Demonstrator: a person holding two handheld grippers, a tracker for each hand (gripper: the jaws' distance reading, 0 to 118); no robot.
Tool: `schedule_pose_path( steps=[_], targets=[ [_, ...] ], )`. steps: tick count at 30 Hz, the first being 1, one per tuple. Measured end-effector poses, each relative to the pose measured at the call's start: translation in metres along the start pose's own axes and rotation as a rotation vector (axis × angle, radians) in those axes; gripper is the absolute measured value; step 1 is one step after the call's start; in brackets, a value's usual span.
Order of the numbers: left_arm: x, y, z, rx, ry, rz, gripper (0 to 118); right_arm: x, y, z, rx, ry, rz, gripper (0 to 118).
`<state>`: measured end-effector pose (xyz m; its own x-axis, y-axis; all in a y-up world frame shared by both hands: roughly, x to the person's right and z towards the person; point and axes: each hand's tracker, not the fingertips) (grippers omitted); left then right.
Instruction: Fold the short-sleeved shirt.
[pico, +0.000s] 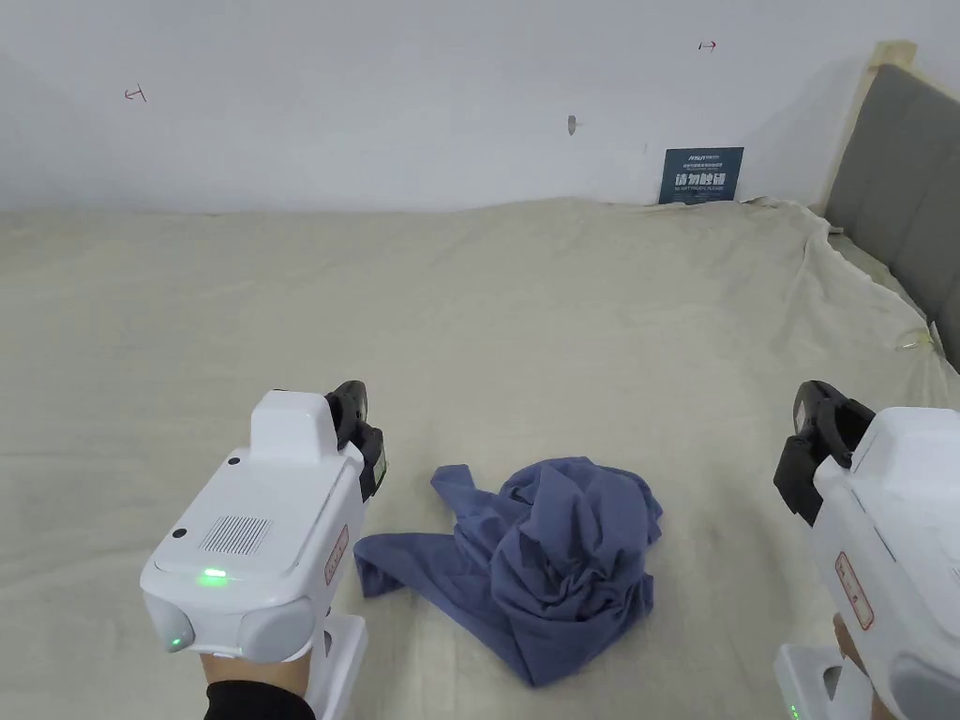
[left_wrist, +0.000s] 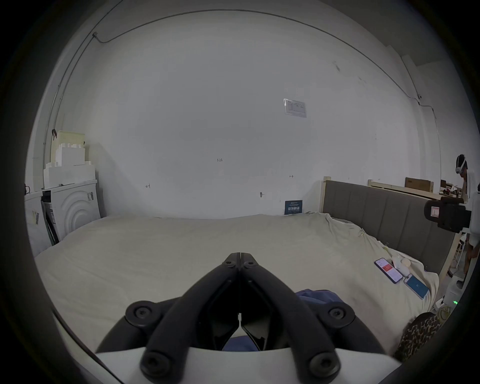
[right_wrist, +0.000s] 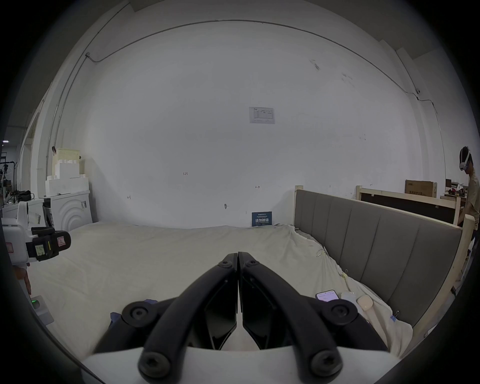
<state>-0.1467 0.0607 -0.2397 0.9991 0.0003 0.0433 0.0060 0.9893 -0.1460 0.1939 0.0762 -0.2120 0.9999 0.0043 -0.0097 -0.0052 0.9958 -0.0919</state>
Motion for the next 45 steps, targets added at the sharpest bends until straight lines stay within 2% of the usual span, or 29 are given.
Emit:
schedule_pose_path(
  steps=[16,20,23,27,29,30,31,32,33,36,42,43,45],
  targets=[
    [-0.013,-0.005,-0.024,-0.066,0.045,0.035,0,-0.003,0.002,-0.003,-0.003,0.014,0.0,0],
    [-0.022,-0.016,-0.051,-0.246,0.04,0.059,0,-0.003,-0.002,-0.011,-0.013,0.017,-0.004,0],
    [-0.028,-0.034,-0.081,-0.446,0.037,0.093,0,-0.006,-0.004,-0.016,-0.023,0.02,-0.005,0],
    [-0.036,-0.067,-0.112,-0.595,0.044,0.155,0,-0.005,-0.01,-0.024,-0.043,0.023,-0.005,0],
    [-0.04,-0.084,-0.128,-0.689,0.042,0.168,17,-0.005,-0.014,-0.028,-0.054,0.022,-0.005,0],
    [-0.041,-0.091,-0.132,-0.703,0.059,0.187,34,-0.005,-0.015,-0.029,-0.06,0.022,-0.003,0],
    [-0.044,-0.1,-0.137,-0.735,0.063,0.194,65,-0.005,-0.017,-0.03,-0.067,0.021,-0.003,0],
    [-0.046,-0.108,-0.142,-0.765,0.076,0.199,80,-0.005,-0.019,-0.032,-0.073,0.02,-0.002,0],
    [-0.046,-0.114,-0.146,-0.802,0.09,0.191,86,-0.009,-0.018,-0.032,-0.079,0.02,-0.002,0],
    [-0.048,-0.127,-0.152,-0.818,0.102,0.201,91,-0.015,-0.02,-0.034,-0.099,0.019,-0.001,0],
    [-0.049,-0.149,-0.168,-0.913,0.128,0.238,90,-0.018,-0.027,-0.036,-0.13,0.02,-0.003,0],
    [-0.047,-0.152,-0.169,-0.918,0.132,0.236,88,-0.018,-0.027,-0.037,-0.133,0.02,-0.003,0],
    [-0.041,-0.156,-0.171,-0.939,0.122,0.204,76,-0.019,-0.028,-0.037,-0.141,0.021,0.0,0]
  ],
)
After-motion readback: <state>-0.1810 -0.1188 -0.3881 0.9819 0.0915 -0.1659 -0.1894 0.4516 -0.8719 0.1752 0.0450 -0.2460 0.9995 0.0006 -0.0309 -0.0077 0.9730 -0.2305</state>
